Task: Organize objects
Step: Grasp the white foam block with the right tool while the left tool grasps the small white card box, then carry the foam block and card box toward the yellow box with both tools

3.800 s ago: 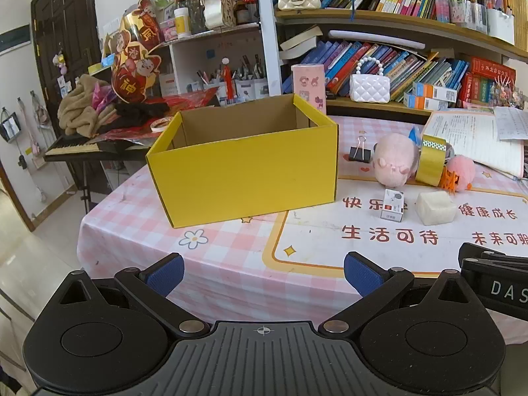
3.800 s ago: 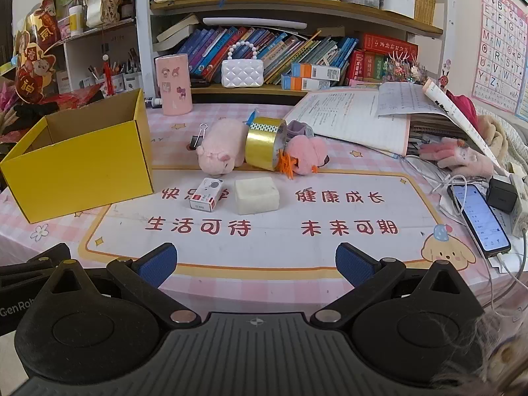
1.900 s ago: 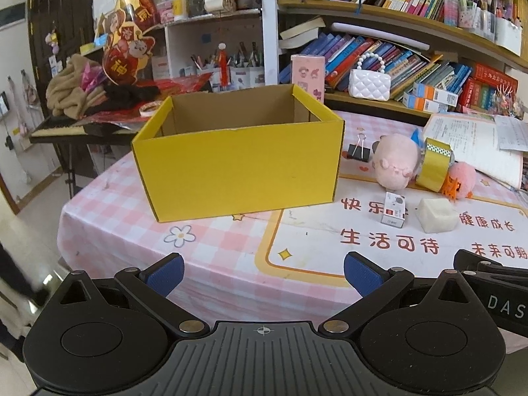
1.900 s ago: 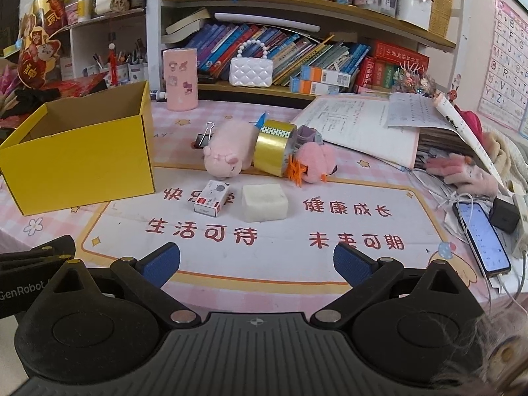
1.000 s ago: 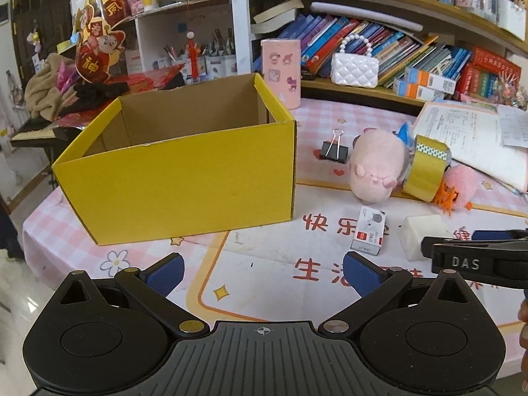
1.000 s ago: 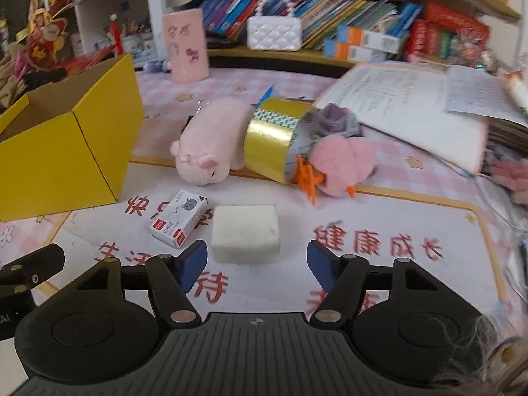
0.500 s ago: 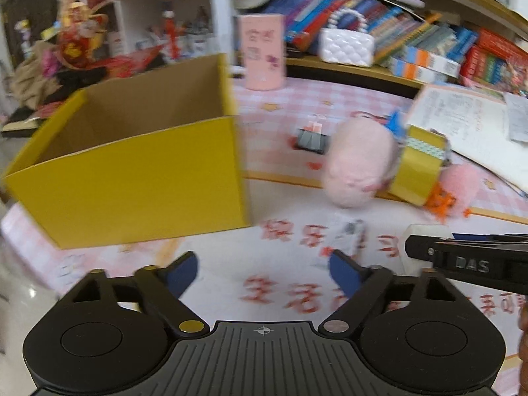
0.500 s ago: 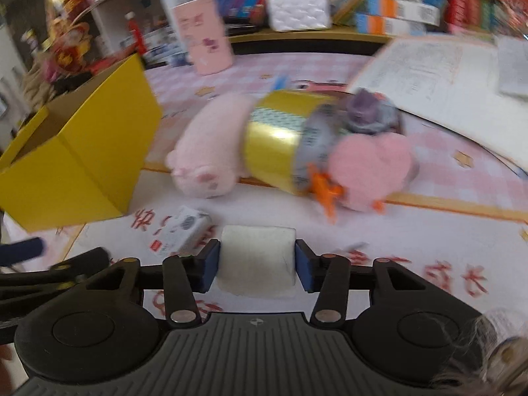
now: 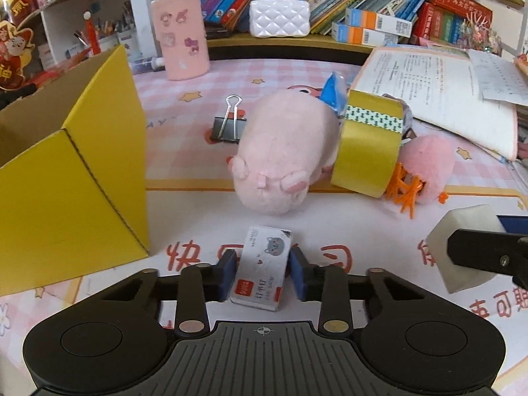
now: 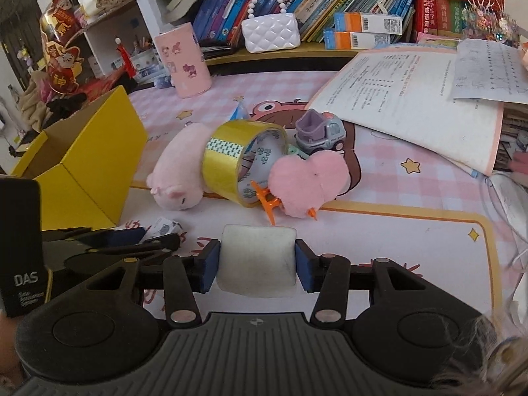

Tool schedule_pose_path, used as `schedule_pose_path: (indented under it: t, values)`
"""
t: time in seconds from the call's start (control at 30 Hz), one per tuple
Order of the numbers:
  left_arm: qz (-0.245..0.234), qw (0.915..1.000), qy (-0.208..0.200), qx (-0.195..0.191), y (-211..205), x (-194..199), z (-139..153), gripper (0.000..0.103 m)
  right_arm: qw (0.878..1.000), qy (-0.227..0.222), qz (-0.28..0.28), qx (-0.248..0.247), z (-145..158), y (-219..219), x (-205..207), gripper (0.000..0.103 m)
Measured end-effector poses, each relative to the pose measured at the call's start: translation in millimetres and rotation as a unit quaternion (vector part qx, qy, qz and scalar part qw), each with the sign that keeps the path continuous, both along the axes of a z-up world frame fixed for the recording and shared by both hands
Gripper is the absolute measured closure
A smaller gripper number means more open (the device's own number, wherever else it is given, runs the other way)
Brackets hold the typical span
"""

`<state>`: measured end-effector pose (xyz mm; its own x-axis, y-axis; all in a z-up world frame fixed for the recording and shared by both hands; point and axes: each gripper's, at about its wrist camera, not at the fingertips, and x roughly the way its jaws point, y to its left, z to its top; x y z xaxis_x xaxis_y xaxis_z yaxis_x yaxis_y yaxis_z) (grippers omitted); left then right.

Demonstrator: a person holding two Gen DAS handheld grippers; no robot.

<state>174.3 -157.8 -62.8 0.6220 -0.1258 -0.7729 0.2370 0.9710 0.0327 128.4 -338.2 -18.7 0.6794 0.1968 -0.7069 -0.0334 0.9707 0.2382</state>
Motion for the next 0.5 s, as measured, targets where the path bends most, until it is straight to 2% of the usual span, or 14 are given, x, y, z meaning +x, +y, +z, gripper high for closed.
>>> schedule_pose_path:
  t: [0.23, 0.33, 0.5]
  values:
    - [0.034, 0.9987, -0.007, -0.038, 23, -17, 14, 0.075, 1.000, -0.013, 0.011, -0.012, 6, 15, -7, 0.058]
    - [0.050, 0.9967, -0.017, -0.062, 43, -33, 27, 0.075, 1.000, -0.007, 0.019, -0.017, 4, 28, -11, 0.058]
    - [0.085, 0.9933, -0.023, -0.074, 83, -58, 35, 0.075, 0.999, 0.002, 0.040, -0.021, 3, 61, -18, 0.058]
